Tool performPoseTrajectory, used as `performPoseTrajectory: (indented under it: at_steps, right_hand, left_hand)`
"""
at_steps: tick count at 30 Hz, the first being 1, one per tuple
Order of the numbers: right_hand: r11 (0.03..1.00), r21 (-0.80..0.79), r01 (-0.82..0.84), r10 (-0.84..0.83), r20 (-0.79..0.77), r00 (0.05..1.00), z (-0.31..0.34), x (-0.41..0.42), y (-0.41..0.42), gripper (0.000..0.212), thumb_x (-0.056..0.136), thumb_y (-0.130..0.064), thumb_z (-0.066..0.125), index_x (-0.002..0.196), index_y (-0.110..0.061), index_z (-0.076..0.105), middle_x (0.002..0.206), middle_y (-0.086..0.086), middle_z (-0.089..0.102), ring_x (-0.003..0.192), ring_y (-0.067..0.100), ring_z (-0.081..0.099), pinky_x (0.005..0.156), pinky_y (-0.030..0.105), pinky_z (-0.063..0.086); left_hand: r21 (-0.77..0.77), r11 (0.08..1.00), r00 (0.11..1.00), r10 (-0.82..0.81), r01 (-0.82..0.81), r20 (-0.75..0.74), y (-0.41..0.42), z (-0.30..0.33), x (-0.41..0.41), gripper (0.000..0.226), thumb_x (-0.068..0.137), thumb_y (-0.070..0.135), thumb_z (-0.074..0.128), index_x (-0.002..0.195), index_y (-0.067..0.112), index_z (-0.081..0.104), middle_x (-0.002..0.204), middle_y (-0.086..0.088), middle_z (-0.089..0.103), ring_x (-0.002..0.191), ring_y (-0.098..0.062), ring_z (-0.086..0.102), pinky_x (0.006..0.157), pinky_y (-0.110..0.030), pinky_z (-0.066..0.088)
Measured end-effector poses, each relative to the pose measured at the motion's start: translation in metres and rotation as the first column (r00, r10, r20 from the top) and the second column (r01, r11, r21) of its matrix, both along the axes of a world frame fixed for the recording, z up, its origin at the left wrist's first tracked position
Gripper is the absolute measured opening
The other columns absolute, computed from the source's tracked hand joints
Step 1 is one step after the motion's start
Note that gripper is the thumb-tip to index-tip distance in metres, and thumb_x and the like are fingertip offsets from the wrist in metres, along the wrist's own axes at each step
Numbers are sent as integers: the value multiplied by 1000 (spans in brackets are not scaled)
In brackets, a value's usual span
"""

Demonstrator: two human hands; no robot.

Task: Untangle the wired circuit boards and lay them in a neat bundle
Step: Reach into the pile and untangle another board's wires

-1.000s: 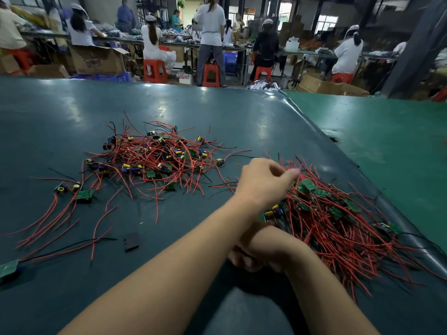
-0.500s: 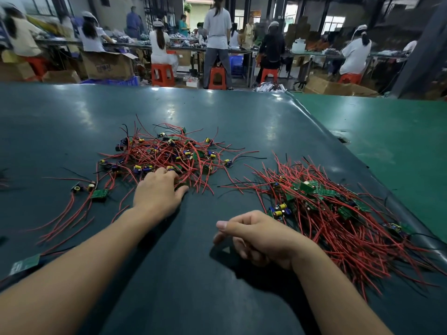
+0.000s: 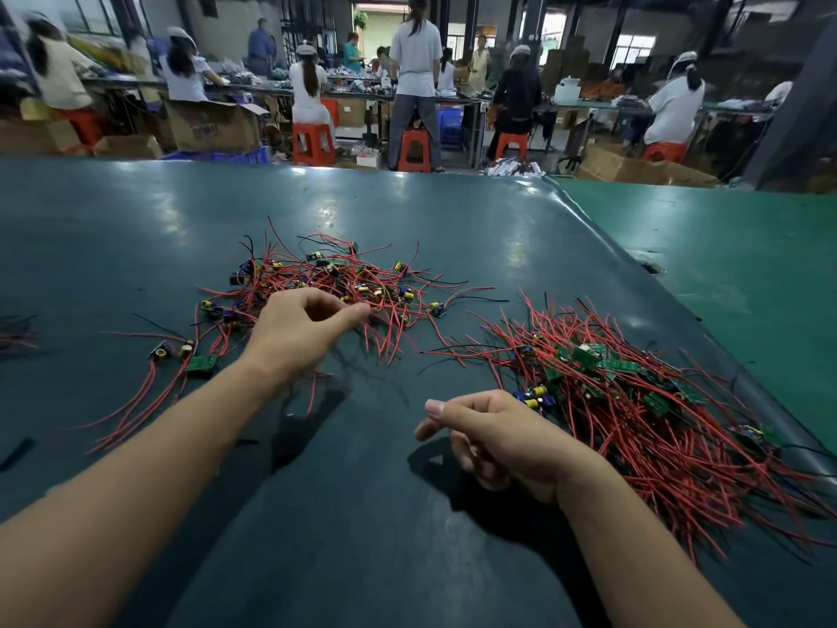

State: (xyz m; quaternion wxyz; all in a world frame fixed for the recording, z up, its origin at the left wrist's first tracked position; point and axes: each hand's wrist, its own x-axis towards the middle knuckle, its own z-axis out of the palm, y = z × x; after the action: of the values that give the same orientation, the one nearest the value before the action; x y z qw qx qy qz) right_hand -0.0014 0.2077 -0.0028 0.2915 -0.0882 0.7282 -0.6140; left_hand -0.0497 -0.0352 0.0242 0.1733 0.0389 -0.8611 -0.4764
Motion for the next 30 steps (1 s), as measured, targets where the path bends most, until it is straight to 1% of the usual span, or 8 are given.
performPoseTrajectory:
  at_steps: [5, 9, 13, 19, 21, 25, 27, 30]
  right_hand:
    - [972, -147, 181, -181, 14, 983, -2, -5, -4, 38, 92, -45, 59, 93, -9, 73, 49, 0, 49, 33, 8, 33, 37, 13, 25]
    - [907, -320, 274, -265, 72, 962, -1, -10, -6, 52, 81, -58, 59, 103, -12, 70, 64, 4, 63, 39, 13, 47, 37, 16, 31]
    - [848, -433, 307, -323, 37, 946, -2, -9, -5, 27, 79, -40, 68, 91, -16, 73, 79, 5, 65, 47, 14, 54, 37, 18, 35]
    - [810, -442, 386, -483, -131, 866, 0, -10, -4, 8, 88, -14, 67, 89, -16, 74, 84, 3, 72, 62, 11, 64, 41, 20, 45]
    - [763, -481, 431, -541, -109, 834, 2, -11, -5, 8, 89, -10, 65, 90, -12, 72, 82, 4, 72, 64, 13, 66, 42, 20, 46]
    - [667, -555, 497, -607, -18, 795, 3, -12, -11, 11, 89, -4, 63, 83, -9, 71, 74, 4, 71, 64, 14, 68, 44, 21, 49]
    - [630, -584, 512, -635, -8, 773, 4, -12, -11, 12, 88, -3, 64, 81, -10, 72, 72, 4, 71, 62, 16, 69, 46, 21, 51]
    - [611, -615, 499, -638, -9, 770, 6, -11, -9, 6, 81, -6, 69, 79, -10, 73, 75, 8, 72, 66, 19, 71, 50, 21, 53]
  left_hand:
    - [464, 871, 987, -134, 160, -89, 31, 10, 18, 23, 65, 25, 84, 80, 13, 71, 71, 1, 72, 65, -9, 64, 62, -20, 49]
    - [142, 936, 922, -276, 322, -273, 66, -4, 40, 27, 76, -1, 78, 94, 18, 71, 86, 5, 74, 77, -6, 68, 75, -19, 54]
    - [-218, 941, 843, -330, 259, -424, 81, -31, 54, 36, 74, 3, 78, 105, 18, 71, 94, 9, 68, 88, -15, 64, 83, -40, 53]
    - [-329, 944, 712, -243, 19, -658, 86, -53, 55, 24, 79, 9, 75, 102, 13, 73, 118, 23, 60, 101, -23, 56, 89, -42, 47]
    - [-368, 928, 657, -246, -52, -713, 88, -56, 56, 13, 82, 12, 76, 94, 14, 74, 103, 3, 68, 94, -26, 56, 84, -44, 46]
    - [-466, 885, 554, -381, -14, -740, 96, -56, 65, 8, 83, 18, 75, 80, 14, 68, 74, 0, 62, 68, -24, 52, 64, -38, 42]
    - [-508, 858, 582, -453, 79, -675, 99, -58, 66, 17, 86, 20, 71, 73, 10, 69, 63, 2, 58, 56, -21, 48, 55, -35, 39]
    - [-378, 916, 780, -331, 132, -531, 97, -58, 63, 24, 89, 33, 64, 84, 11, 73, 71, 5, 67, 56, -13, 56, 56, -33, 49]
